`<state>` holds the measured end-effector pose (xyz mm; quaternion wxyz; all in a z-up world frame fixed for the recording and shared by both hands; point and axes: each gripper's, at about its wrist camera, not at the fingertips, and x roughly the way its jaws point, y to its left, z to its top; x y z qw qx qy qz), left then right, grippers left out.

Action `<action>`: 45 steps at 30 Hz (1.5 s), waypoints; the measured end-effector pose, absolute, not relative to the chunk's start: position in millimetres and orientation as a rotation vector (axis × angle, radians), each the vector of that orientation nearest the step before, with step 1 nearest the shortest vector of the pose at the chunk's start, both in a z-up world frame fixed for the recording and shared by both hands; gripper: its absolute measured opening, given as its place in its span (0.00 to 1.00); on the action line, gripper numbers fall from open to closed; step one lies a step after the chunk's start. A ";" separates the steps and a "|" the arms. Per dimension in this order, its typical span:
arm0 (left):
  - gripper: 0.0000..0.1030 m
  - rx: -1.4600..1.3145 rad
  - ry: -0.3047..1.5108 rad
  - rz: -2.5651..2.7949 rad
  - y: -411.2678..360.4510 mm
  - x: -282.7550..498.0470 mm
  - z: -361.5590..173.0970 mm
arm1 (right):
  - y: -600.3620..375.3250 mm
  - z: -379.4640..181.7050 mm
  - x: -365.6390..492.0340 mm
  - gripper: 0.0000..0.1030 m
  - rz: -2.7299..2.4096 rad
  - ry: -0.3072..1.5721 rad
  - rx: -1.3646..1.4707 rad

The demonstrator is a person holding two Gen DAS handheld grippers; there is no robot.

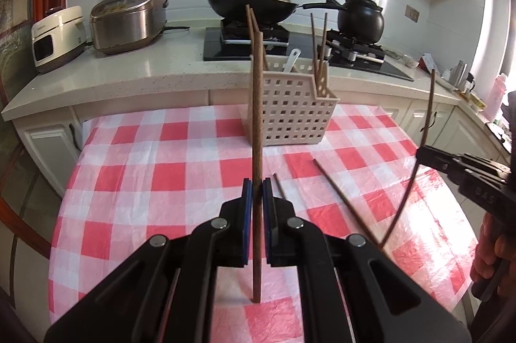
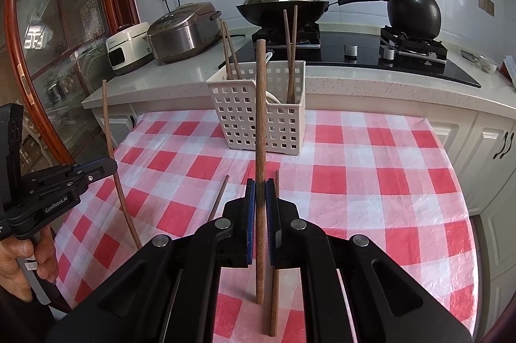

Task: Organize utensils
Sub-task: 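Lower both held chopsticks into the white caddy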

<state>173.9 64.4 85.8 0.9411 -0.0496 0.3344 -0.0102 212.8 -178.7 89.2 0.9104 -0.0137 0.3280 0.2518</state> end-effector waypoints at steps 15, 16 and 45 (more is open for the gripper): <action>0.06 -0.095 0.631 -0.108 63.9 232.5 146.2 | -178.8 145.3 275.4 0.07 0.532 0.649 -0.014; 0.06 -0.091 0.621 -0.106 64.8 236.8 154.5 | -178.5 151.9 281.8 0.07 0.531 0.645 -0.015; 0.06 -0.107 0.563 -0.088 62.7 370.6 230.4 | -139.4 210.9 422.4 0.07 0.497 0.614 -0.006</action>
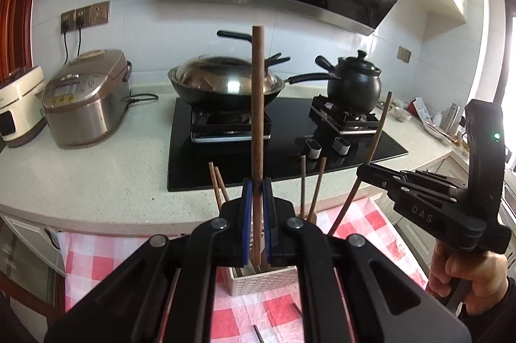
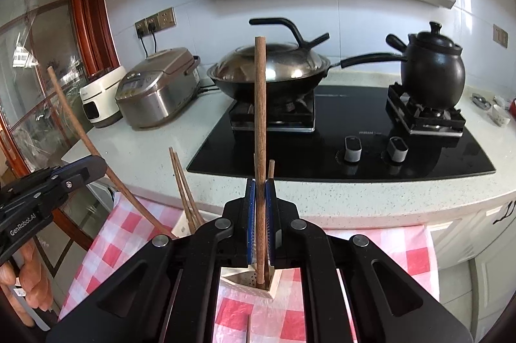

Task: Organize utensils
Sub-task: 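Lower both held chopsticks into the white caddy, then open both tools to drop the chopsticks into the caddy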

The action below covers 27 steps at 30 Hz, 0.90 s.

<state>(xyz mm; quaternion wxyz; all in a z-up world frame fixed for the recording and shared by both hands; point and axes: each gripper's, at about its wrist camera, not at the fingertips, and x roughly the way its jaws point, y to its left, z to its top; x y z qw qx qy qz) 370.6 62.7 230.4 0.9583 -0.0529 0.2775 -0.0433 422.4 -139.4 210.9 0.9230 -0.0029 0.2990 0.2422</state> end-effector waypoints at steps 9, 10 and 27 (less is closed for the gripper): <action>0.06 -0.091 0.701 -0.088 55.7 404.6 178.6 | -128.4 164.7 440.8 0.07 0.512 0.727 -0.035; 0.06 -0.083 0.728 -0.090 54.2 410.2 171.8 | -126.9 159.9 443.3 0.07 0.513 0.741 -0.042; 0.31 -0.131 0.701 -0.047 70.2 392.0 154.4 | -171.9 150.7 417.0 0.61 0.407 0.647 -0.009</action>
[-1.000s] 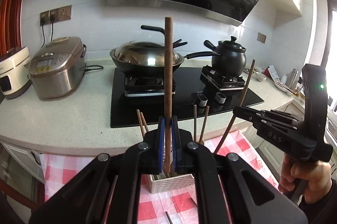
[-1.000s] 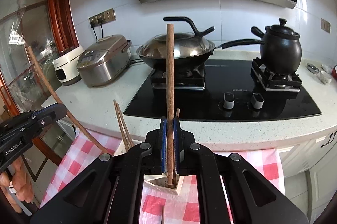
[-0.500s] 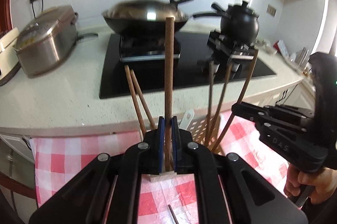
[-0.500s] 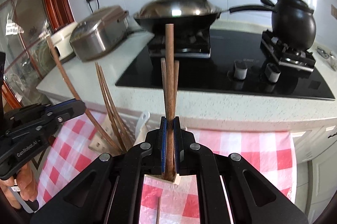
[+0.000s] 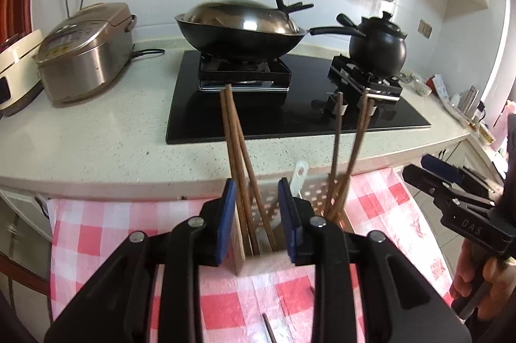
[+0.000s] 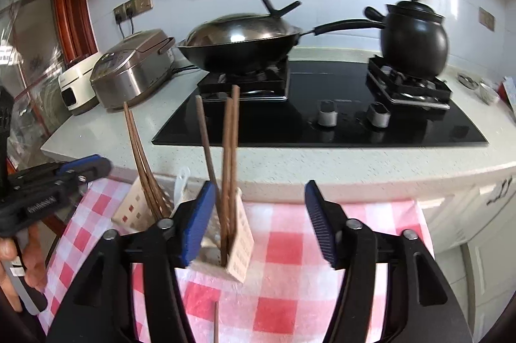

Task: Organize utensils
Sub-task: 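Open both tools to drop the chopsticks into the caddy, then move both tools back over the last two chopsticks on the cloth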

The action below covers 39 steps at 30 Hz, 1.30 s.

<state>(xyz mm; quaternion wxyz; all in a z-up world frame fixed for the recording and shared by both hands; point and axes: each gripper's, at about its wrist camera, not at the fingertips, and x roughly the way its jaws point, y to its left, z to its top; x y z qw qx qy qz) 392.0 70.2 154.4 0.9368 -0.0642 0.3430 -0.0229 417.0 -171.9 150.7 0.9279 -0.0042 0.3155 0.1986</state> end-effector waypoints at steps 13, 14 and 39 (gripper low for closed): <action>0.45 -0.182 0.729 -0.019 62.5 277.4 81.5 | -232.2 69.9 325.7 0.71 0.343 0.709 0.031; 0.45 -0.194 0.737 -0.010 64.0 269.9 73.3 | -235.0 64.9 320.5 0.71 0.337 0.714 0.031; 0.25 -0.042 0.956 -0.022 -3.2 247.1 -36.2 | -203.5 -17.5 259.9 0.73 0.397 0.860 -0.094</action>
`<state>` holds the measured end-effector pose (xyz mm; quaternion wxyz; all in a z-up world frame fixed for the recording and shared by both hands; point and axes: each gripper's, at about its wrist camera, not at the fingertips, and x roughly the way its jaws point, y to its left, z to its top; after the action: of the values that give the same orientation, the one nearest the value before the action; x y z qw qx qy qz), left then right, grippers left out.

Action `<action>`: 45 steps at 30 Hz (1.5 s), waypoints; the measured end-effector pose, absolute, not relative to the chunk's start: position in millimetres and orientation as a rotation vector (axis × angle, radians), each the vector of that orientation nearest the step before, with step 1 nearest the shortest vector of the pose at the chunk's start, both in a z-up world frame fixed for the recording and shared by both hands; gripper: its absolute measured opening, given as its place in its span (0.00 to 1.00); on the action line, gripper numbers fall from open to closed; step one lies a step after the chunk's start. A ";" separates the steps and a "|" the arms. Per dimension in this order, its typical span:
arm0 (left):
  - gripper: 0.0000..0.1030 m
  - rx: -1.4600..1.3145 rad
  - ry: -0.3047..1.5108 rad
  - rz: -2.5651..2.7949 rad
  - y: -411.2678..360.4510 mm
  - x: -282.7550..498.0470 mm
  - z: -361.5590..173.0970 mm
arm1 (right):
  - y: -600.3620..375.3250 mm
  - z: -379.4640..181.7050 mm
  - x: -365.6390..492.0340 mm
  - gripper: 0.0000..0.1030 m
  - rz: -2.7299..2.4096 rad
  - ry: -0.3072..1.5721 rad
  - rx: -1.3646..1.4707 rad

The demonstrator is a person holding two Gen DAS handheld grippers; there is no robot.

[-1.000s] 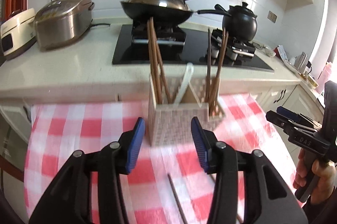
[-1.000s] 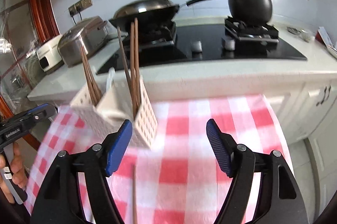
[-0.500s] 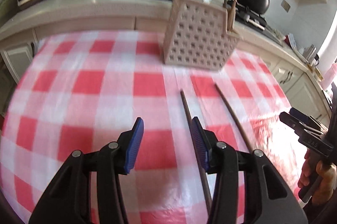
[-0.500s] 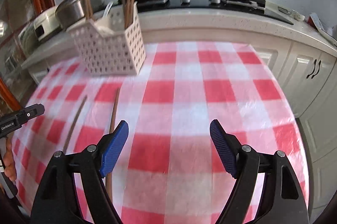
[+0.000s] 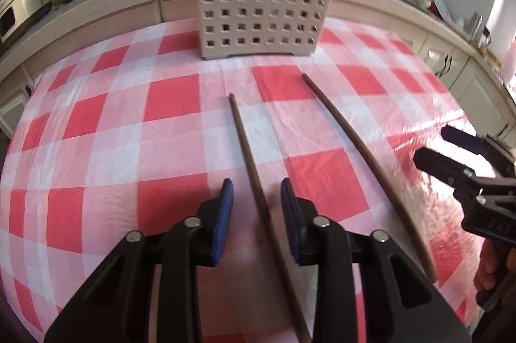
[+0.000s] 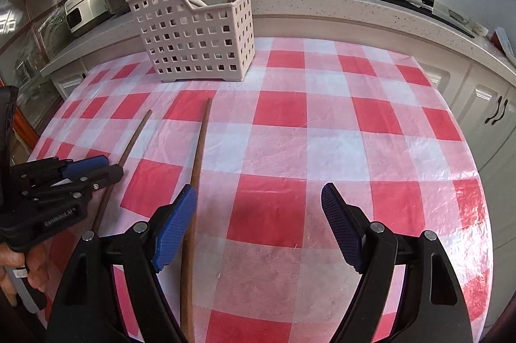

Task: Organize utensils
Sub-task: 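Move both tools back over the last two chopsticks on the cloth, then close the left tool on one chopstick while the right tool closes on the other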

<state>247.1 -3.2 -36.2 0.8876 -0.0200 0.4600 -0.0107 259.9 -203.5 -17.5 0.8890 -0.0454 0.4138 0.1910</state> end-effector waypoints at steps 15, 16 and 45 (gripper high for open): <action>0.06 -0.033 0.952 0.025 23.8 242.6 -34.1 | -188.0 -23.7 260.7 0.73 0.408 0.874 -0.117; 0.06 -0.037 0.950 0.030 27.0 242.0 -33.8 | -185.1 -24.0 260.8 0.73 0.413 0.874 -0.120; 0.06 -0.107 0.915 0.073 65.6 228.2 -26.5 | -132.0 -37.0 281.1 0.10 0.427 0.878 -0.196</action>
<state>228.2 65.6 -26.5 0.8951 -0.0514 0.4415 0.0350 281.1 -132.0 -37.0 0.8785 -0.0940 0.4213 0.2046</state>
